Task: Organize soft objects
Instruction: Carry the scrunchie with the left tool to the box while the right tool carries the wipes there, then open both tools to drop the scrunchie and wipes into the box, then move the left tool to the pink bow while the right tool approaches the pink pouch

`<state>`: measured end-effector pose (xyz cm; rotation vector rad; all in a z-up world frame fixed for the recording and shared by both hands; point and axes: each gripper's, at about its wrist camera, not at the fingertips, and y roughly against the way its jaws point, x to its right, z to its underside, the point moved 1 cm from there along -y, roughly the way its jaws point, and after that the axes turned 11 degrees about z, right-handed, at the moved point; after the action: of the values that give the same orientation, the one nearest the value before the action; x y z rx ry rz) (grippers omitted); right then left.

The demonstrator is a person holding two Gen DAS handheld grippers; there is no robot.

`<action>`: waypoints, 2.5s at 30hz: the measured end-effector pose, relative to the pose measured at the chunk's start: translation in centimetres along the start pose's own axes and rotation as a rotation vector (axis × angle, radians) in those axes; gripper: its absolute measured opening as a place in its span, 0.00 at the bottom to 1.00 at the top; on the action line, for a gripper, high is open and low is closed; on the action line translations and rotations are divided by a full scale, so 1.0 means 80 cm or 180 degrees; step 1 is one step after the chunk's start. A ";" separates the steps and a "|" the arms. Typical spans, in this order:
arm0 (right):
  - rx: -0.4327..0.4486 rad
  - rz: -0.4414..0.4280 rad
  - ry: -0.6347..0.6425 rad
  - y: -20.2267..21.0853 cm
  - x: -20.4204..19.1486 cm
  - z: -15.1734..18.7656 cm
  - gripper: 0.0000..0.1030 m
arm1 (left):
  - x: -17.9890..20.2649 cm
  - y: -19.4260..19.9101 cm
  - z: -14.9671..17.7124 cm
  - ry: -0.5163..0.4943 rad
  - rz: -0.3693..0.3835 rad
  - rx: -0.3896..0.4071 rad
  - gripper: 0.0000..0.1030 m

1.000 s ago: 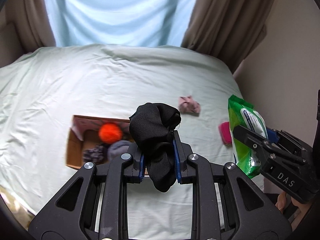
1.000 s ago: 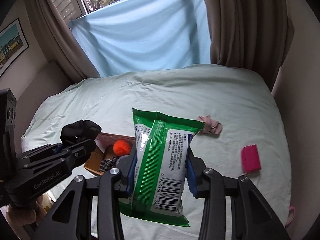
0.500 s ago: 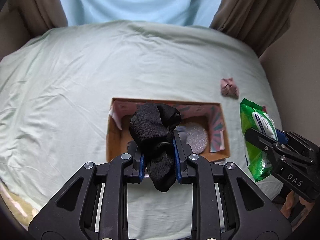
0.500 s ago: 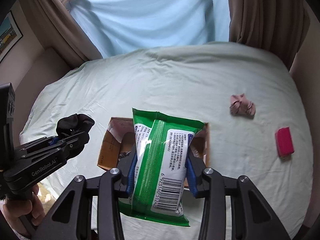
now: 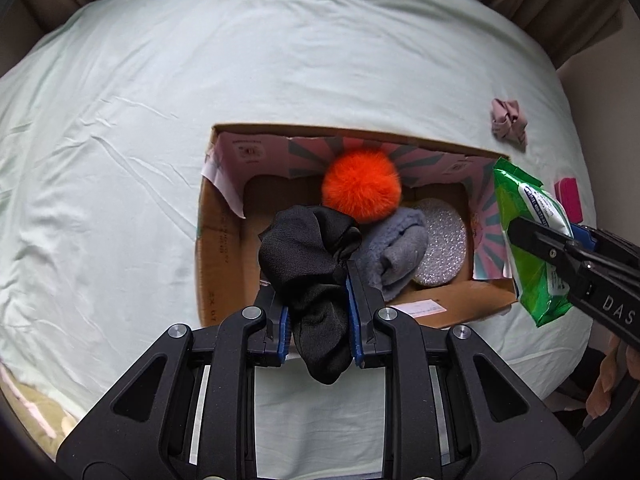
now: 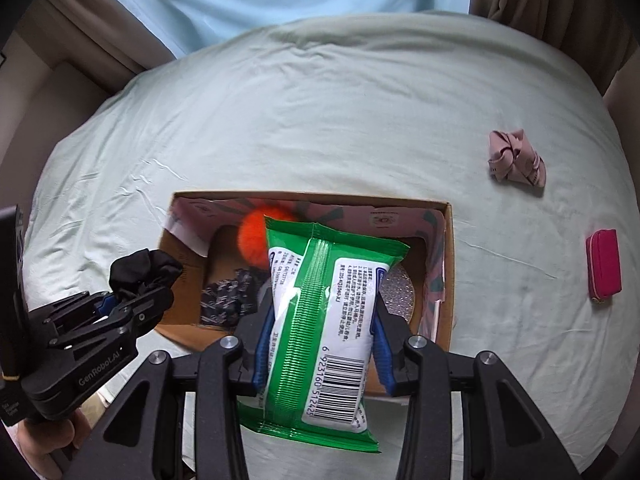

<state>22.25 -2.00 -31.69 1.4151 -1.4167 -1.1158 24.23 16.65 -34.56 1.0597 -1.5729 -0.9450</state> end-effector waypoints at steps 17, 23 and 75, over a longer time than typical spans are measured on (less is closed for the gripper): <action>-0.0359 -0.0108 -0.0084 -0.065 0.023 -0.028 1.00 | 0.023 -0.033 -0.015 -0.0462 -0.0263 -0.0296 1.00; -0.0290 -0.0045 -0.0094 -0.052 0.027 -0.023 1.00 | 0.022 -0.018 -0.014 -0.0423 -0.0210 -0.0228 1.00; 0.1638 0.0984 -0.0555 0.291 0.230 0.139 1.00 | 0.243 0.250 0.087 -0.0706 -0.0136 0.1668 1.00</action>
<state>4.77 -20.61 -12.90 1.3911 -2.0735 -0.7150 11.03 5.12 -11.78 1.3852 -2.0565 -0.7085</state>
